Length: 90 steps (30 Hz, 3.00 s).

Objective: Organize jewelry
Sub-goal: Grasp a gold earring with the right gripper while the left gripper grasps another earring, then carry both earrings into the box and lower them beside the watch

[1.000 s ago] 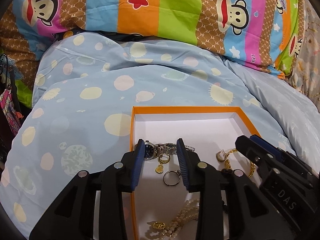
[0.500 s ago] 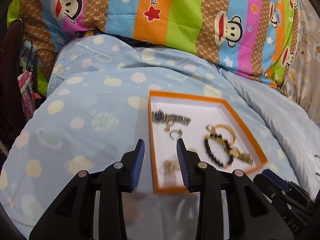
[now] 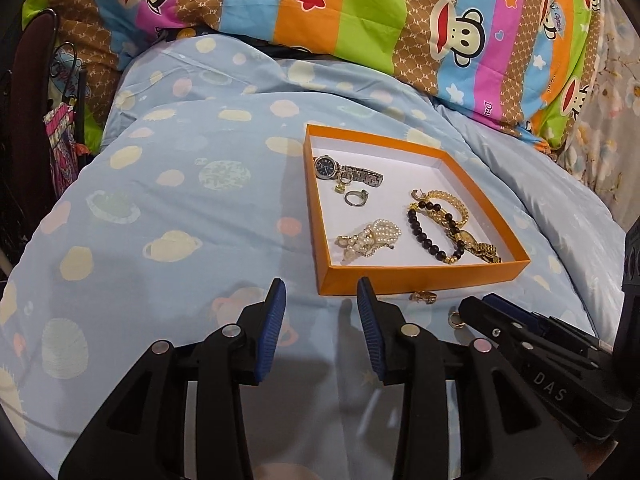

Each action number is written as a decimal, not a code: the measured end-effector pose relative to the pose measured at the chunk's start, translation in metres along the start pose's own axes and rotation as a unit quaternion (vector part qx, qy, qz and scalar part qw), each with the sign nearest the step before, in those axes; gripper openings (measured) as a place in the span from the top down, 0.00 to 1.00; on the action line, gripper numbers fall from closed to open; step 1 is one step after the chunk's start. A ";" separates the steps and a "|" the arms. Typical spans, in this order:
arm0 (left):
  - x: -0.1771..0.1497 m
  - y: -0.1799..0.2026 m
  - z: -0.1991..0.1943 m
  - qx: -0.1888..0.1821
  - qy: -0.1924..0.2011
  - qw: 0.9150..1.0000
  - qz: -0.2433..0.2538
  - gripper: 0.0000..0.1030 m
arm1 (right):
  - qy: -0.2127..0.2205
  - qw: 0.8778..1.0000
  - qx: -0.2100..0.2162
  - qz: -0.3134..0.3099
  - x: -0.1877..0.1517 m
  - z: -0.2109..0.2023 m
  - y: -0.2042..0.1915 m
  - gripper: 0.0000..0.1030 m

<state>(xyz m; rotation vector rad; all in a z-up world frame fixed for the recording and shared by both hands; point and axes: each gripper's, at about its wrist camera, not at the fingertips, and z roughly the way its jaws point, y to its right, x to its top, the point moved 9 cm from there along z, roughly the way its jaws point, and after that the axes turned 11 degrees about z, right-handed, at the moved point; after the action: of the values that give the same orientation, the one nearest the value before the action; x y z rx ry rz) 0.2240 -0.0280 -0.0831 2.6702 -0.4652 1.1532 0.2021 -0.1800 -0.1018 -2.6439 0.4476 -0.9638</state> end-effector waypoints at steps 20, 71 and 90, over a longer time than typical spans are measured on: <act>0.003 0.023 0.006 -0.023 -0.013 0.999 0.019 0.65 | 0.012 1.000 -0.026 0.001 -0.009 -0.019 0.014 0.79; 0.006 0.050 -0.011 -0.033 -0.001 0.999 0.029 0.83 | 0.043 0.998 -0.004 0.054 -0.012 -0.050 0.045 0.79; 0.095 0.026 0.032 0.004 0.046 0.999 0.017 0.83 | 0.099 0.995 -0.002 0.011 0.083 -0.019 0.014 0.79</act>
<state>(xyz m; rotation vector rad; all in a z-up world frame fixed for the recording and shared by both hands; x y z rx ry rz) 0.2975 -0.0810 -0.0336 2.6118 -0.4923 1.2828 0.2471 -0.2281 -0.0457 -2.5512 0.5232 -1.2259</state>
